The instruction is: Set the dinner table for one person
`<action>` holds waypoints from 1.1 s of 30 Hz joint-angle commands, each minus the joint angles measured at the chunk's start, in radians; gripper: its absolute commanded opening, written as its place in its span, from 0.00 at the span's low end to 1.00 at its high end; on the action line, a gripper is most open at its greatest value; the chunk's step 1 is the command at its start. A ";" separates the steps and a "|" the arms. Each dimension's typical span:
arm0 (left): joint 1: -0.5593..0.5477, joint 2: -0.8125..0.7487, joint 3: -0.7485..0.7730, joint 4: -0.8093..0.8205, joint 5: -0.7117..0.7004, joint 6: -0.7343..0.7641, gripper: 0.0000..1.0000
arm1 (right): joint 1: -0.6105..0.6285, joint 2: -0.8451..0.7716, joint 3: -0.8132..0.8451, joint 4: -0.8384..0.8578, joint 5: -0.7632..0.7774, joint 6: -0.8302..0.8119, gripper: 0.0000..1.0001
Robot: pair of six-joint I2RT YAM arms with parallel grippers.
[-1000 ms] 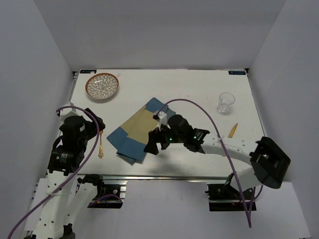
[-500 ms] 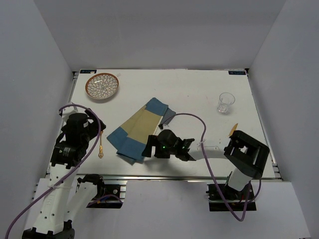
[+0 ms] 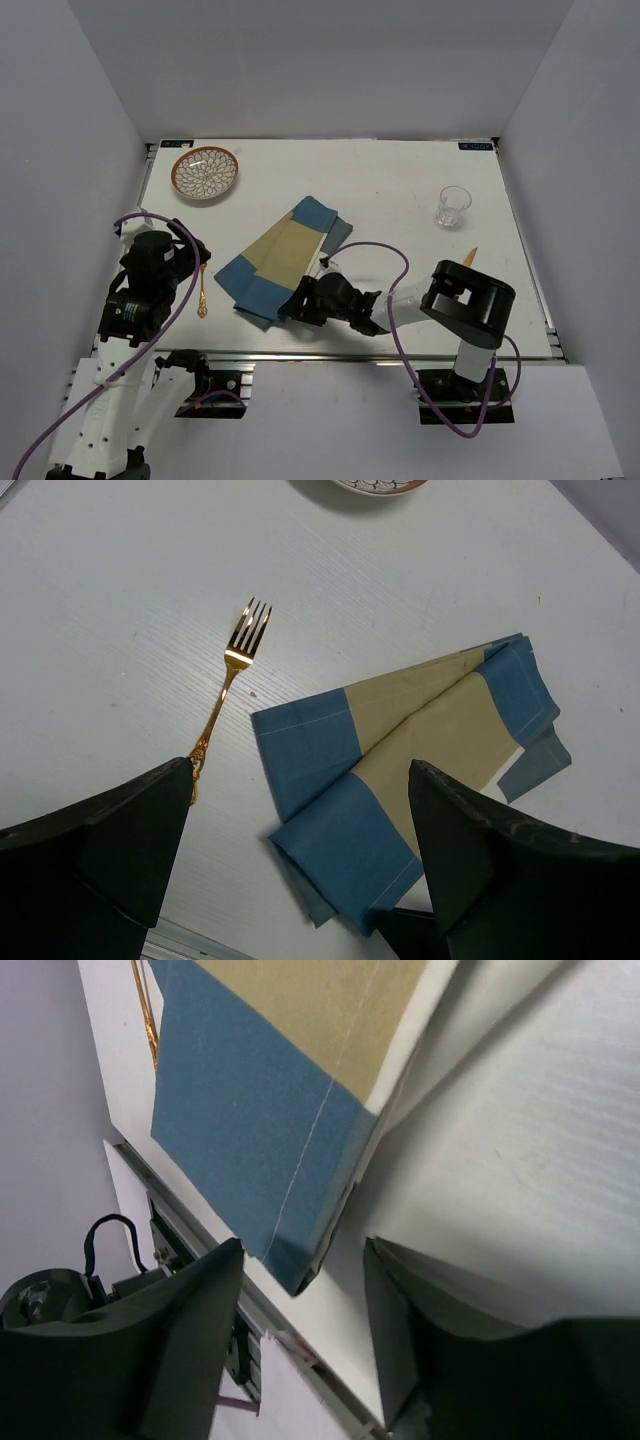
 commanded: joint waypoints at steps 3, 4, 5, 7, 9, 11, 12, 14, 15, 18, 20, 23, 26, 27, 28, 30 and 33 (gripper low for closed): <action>-0.004 0.002 0.007 0.007 0.004 0.007 0.98 | -0.006 0.086 -0.026 0.140 0.013 0.041 0.49; -0.004 0.002 0.007 0.007 0.004 0.008 0.98 | -0.009 0.091 -0.032 0.175 0.011 0.043 0.45; -0.004 0.001 0.007 0.008 0.006 0.008 0.98 | -0.007 0.094 -0.040 0.198 0.014 0.044 0.40; -0.013 -0.001 0.005 0.008 0.010 0.011 0.98 | -0.012 0.097 -0.066 0.243 0.008 0.044 0.36; -0.013 0.001 0.004 0.014 0.017 0.013 0.98 | -0.018 0.092 -0.098 0.312 0.005 0.041 0.20; -0.013 0.004 0.004 0.014 0.020 0.016 0.98 | -0.029 0.079 -0.120 0.352 0.007 0.041 0.00; -0.013 0.008 0.005 0.017 0.023 0.017 0.98 | -0.030 0.054 -0.146 0.355 0.017 0.043 0.00; -0.013 0.008 0.005 0.020 0.030 0.025 0.98 | -0.044 -0.012 -0.182 0.363 0.045 0.037 0.00; -0.013 0.010 0.005 0.025 0.038 0.030 0.98 | -0.046 -0.042 -0.205 0.364 0.057 0.021 0.00; -0.013 0.039 0.015 0.027 0.061 0.036 0.98 | -0.081 -0.165 -0.276 0.341 0.086 -0.021 0.00; -0.013 0.057 0.027 0.014 0.081 0.037 0.98 | -0.102 -0.281 -0.310 0.221 0.128 -0.038 0.00; -0.013 0.094 0.018 0.007 0.191 -0.010 0.98 | -0.148 -0.430 -0.328 0.079 0.180 -0.095 0.00; -0.013 0.123 -0.089 0.091 0.361 -0.060 0.98 | -0.183 -0.516 -0.281 -0.105 0.185 -0.183 0.00; -0.013 0.131 -0.118 0.114 0.371 -0.073 0.98 | -0.188 -0.535 -0.275 -0.171 0.191 -0.198 0.02; -0.013 0.142 -0.143 0.125 0.410 -0.088 0.98 | -0.190 -0.552 -0.273 -0.199 0.192 -0.218 0.29; -0.013 0.160 -0.192 0.151 0.426 -0.108 0.98 | -0.196 -0.607 -0.285 -0.245 0.188 -0.229 0.89; -0.013 0.152 -0.200 0.140 0.408 -0.110 0.98 | -0.202 -0.645 -0.308 -0.265 0.151 -0.250 0.89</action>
